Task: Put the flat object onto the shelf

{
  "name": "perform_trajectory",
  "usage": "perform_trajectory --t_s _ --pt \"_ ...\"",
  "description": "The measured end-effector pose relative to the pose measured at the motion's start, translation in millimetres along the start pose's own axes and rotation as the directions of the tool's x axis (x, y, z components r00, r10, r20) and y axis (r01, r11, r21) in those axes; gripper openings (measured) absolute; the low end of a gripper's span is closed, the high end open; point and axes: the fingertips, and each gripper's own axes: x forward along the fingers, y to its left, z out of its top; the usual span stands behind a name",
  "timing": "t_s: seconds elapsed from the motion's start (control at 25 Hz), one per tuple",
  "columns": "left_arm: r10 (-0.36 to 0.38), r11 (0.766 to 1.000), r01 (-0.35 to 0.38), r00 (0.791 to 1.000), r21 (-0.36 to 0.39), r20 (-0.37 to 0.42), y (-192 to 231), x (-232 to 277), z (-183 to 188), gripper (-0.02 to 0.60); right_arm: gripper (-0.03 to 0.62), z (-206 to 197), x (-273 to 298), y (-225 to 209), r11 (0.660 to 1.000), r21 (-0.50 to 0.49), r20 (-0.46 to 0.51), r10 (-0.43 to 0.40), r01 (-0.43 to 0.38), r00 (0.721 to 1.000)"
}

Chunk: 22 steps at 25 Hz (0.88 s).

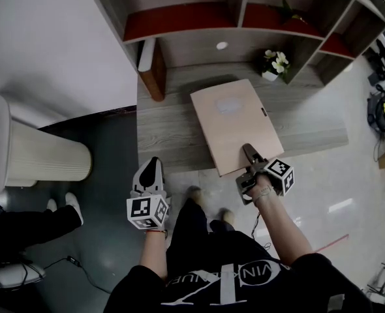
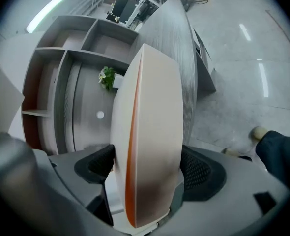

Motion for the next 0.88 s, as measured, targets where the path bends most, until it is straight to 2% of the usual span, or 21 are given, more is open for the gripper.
perform_trajectory --t_s 0.36,0.88 --pt "0.022 1.0 -0.022 1.0 -0.007 0.009 3 -11 -1 0.018 0.451 -25 -1 -19 0.999 -0.022 -0.126 -0.038 0.035 0.991" --pt "0.016 1.0 -0.016 0.999 -0.002 0.032 -12 -20 2 0.018 0.43 -18 -26 -18 1.0 -0.011 -0.117 0.006 -0.008 0.993"
